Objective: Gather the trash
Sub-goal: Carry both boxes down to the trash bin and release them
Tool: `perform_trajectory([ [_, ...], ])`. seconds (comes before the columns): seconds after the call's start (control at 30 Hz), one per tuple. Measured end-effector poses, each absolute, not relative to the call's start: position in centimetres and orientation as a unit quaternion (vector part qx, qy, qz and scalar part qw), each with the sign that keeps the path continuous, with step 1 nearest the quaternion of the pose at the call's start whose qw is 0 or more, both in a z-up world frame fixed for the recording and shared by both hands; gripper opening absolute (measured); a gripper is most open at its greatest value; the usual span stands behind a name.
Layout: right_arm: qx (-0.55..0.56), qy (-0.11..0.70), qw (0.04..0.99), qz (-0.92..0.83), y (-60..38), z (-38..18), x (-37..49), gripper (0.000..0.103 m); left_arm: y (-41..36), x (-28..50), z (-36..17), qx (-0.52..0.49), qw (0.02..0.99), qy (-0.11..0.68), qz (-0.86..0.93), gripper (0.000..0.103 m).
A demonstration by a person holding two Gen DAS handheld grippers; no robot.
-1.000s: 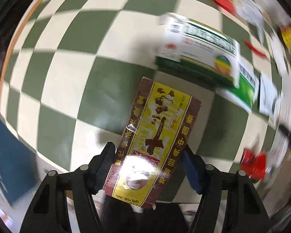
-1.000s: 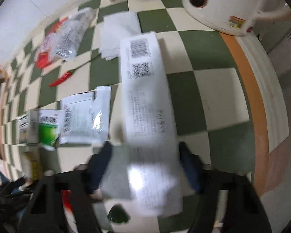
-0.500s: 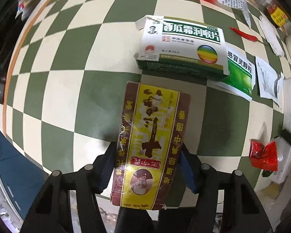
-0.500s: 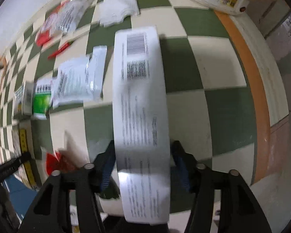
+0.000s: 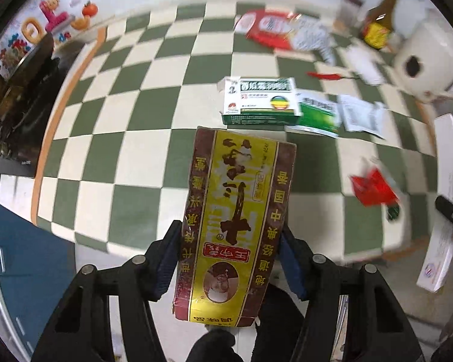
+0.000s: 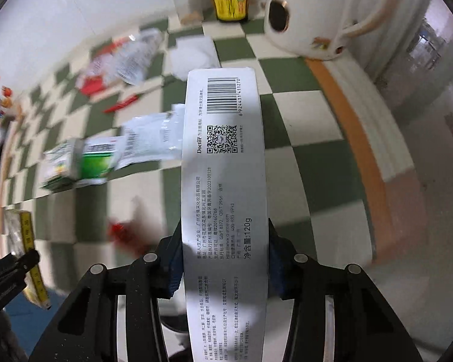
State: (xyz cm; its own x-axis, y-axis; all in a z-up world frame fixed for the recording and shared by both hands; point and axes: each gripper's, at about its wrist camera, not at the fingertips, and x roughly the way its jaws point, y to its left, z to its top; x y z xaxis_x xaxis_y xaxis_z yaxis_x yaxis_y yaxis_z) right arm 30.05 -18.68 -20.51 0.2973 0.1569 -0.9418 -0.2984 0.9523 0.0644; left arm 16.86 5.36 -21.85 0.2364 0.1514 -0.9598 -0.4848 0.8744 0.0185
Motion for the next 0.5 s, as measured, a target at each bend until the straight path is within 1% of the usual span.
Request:
perform_trajectory([
  [0.07, -0.061, 0.565, 0.809, 0.149, -19.5, -18.5, 26.1, 0.048, 5.0, 14.4, -20.7, -0.142, 0.786, 0.571, 0.189, 0.057],
  [0.13, -0.05, 0.57, 0.805, 0.16, -19.5, -18.0, 22.2, 0.048, 4.8, 11.0, -19.6, -0.15, 0.796, 0.562, 0.17, 0.057],
  [0.23, -0.021, 0.592, 0.787, 0.175, -19.9, -18.6, 14.8, 0.048, 4.4, 7.1, -20.8, -0.165, 0.792, 0.569, 0.146, 0.057],
  [0.3, -0.009, 0.617, 0.766, 0.179, -19.6, -21.3, 10.2, 0.048, 4.5, 5.0, -23.3, -0.176, 0.776, 0.589, 0.138, 0.057],
  [0.37, -0.009, 0.649, 0.739, 0.182, -19.4, -24.6, 6.8, 0.048, 4.5, 2.6, -27.3, -0.195, 0.746, 0.623, 0.13, 0.057],
  [0.47, -0.013, 0.703, 0.687, 0.183, -18.9, -31.7, 1.7, 0.048, 4.5, 0.2, -33.5, -0.222, 0.703, 0.665, 0.118, 0.057],
  [0.5, -0.018, 0.719, 0.67, 0.182, -18.8, -34.2, 0.3, 0.048, 4.6, -0.5, -36.4, -0.23, 0.688, 0.678, 0.12, 0.057],
])
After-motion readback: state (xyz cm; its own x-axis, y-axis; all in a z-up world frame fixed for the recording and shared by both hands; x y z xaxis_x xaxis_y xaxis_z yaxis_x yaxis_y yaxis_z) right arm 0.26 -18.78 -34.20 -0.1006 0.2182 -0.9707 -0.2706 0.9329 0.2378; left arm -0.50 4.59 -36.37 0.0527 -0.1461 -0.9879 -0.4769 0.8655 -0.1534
